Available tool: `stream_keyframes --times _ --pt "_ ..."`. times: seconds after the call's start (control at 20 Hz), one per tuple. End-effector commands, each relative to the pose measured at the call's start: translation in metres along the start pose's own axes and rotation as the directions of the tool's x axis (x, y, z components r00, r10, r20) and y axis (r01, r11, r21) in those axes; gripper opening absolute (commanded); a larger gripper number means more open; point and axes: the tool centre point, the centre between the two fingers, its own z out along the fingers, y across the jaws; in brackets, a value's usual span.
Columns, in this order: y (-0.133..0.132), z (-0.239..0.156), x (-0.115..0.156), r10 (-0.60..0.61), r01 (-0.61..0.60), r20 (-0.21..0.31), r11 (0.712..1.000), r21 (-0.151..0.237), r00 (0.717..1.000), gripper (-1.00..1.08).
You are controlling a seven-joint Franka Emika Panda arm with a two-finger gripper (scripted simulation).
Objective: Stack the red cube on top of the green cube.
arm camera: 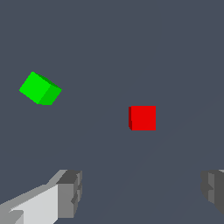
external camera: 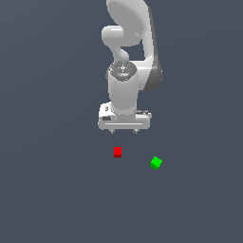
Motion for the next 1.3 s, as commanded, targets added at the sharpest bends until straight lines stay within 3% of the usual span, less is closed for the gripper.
stream_keyframes --times 0.0,0.5,1.25 --pt "0.005 0.014 0.005 -0.001 0.001 0.000 1.000 -0.004 1.000 1.00" --pt "0.026 0.074 0.029 -0.004 0.004 -0.003 1.000 -0.023 1.000 1.00" --pt "0.032 0.100 0.035 -0.005 0.005 -0.003 1.000 -0.027 1.000 1.00"
